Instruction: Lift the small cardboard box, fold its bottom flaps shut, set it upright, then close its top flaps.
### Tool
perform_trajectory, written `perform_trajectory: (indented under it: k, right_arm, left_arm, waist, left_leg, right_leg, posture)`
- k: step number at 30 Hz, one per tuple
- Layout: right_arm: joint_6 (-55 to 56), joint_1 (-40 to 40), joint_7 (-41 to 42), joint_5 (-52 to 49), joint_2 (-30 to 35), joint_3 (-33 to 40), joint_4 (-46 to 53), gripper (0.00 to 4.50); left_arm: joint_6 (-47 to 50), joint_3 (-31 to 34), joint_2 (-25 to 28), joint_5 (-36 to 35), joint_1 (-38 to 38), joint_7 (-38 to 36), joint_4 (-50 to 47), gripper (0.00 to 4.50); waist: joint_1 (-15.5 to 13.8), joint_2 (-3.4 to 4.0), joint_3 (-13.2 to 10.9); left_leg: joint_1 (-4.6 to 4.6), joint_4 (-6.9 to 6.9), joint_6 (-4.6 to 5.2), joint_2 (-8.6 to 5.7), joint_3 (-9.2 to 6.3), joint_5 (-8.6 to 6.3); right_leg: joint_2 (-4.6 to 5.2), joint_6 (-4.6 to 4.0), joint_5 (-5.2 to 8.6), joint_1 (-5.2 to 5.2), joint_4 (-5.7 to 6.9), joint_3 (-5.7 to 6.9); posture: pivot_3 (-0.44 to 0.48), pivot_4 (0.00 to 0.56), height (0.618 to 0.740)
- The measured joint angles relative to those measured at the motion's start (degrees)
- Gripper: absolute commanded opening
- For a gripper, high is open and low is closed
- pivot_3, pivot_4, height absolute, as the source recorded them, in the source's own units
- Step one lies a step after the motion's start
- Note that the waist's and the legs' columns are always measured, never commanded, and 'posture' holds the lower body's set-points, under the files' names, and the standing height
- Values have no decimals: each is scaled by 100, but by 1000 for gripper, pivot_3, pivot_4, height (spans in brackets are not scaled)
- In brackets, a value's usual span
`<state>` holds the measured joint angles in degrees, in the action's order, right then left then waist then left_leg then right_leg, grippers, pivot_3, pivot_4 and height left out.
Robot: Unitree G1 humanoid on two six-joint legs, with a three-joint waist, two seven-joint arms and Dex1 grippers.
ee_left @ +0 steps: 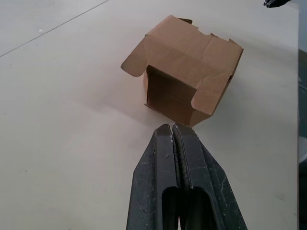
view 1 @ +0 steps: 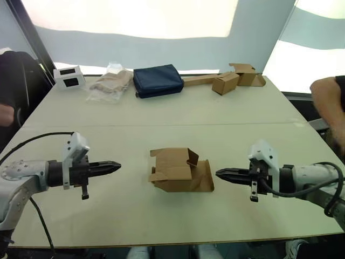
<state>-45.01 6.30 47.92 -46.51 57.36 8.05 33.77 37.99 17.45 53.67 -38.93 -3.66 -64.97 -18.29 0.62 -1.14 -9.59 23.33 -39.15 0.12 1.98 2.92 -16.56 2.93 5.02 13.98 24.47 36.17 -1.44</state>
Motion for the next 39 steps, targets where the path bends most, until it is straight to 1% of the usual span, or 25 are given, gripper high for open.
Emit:
perform_trajectory:
  k: [4, 10, 18, 22, 26, 30, 32, 33, 34, 35, 37, 38, 39]
  right_arm:
    - [0, 111, 107, 87, -9, -80, -93, 0]
    - [-2, 162, 205, 137, -29, -81, -141, 0]
    - [-8, 240, 218, 164, -92, -81, -146, 0]
    - [-13, 320, 218, 198, -132, -88, -165, 0]
    - [-31, 372, 211, 221, -206, -105, -171, 0]
    - [-57, 369, 201, 251, -230, -109, -166, 0]
    - [-72, 368, 191, 253, -254, -117, -152, 0]
    - [-75, 368, 189, 253, -259, -121, -147, 0]
    - [-77, 366, 186, 256, -267, -125, -145, 0]
    - [-80, 361, 174, 260, -275, -126, -143, 0]
    - [-84, 357, 131, 271, -317, -131, -123, 0]
    - [-84, 357, 120, 272, -327, -131, -116, 0]
    - [-91, 337, 91, 272, -330, -130, -101, 0]
  left_arm:
    - [0, 54, -1, -28, 142, 52, -81, 19]
    - [156, 180, -12, -286, 111, 168, -158, 19]
    - [88, 129, -4, -228, 98, 135, -152, 19]
    - [51, 86, -4, -168, 2, 132, -119, 19]
    - [72, -98, -4, -157, -187, 135, 20, 19]
    - [367, -277, -72, -228, -491, 244, 165, 19]
    - [738, -375, -343, -461, -734, 454, 245, 513]
    - [896, -431, -427, -555, -802, 540, 272, 667]
    - [1071, -505, -483, -646, -852, 610, 293, 958]
    - [1414, -531, -607, -845, -962, 738, 380, 1464]
    - [2111, -552, -912, -1272, -1211, 1010, 586, 2232]
    - [2268, -565, -966, -1359, -1243, 1067, 641, 2691]
    - [2560, -575, -1038, -1518, -1301, 1177, 744, 3002]
  waist:
    - [-2, 0, 0]
    - [0, 0, 0]
    - [1, 1, 0]
    - [1, 1, 0]
    - [-2, 0, 0]
    - [-2, 1, 0]
    - [-10, 1, 0]
    - [-7, 0, 0]
    - [-2, 0, 0]
    - [0, 0, 0]
    - [1, -1, 0]
    - [2, -1, 0]
    - [8, -1, 0]
  left_leg:
    - [-1, 0, 0, 0, 1, 0]
    - [0, 0, 0, -1, 2, 0]
    - [-1, 0, 0, -1, 2, 0]
    - [-1, 0, 0, -1, 3, 0]
    - [-1, 0, 0, -2, 4, 0]
    - [-1, 0, 0, -2, 4, 0]
    - [-1, -2, 0, -2, 2, 0]
    - [0, -2, 0, -3, 2, 0]
    - [0, -2, 0, -5, 2, 0]
    - [0, -2, 0, -5, 2, 0]
    - [-1, -2, 0, -11, -1, 0]
    - [-1, -2, 0, -11, -2, 0]
    - [-2, -2, 0, -10, -3, 0]
  right_leg:
    - [1, 0, 0, 0, 1, 0]
    - [2, 0, 0, 0, 1, 0]
    - [1, 0, 0, 0, 1, 0]
    - [0, 0, 0, 0, 1, 0]
    - [0, 0, -1, 0, 1, 0]
    - [-1, 1, -1, 0, 2, 0]
    - [-2, 3, -2, -2, 3, 0]
    - [-2, 3, -2, -2, 3, 0]
    - [-3, 4, -2, -2, 2, 0]
    - [-3, 5, -3, -2, 3, 0]
    - [-9, 13, -8, -2, 5, 0]
    - [-10, 17, -9, -2, 6, 0]
    - [-13, 18, -10, -2, 6, -1]
  posture:
    - [0, 150, 740]
    - [0, 150, 740]
    - [0, 150, 740]
    - [0, 150, 740]
    - [0, 150, 740]
    - [0, 150, 740]
    - [0, 150, 740]
    - [0, 150, 740]
    - [0, 150, 740]
    - [0, 150, 740]
    - [0, 150, 740]
    - [0, 150, 740]
    - [0, 150, 740]
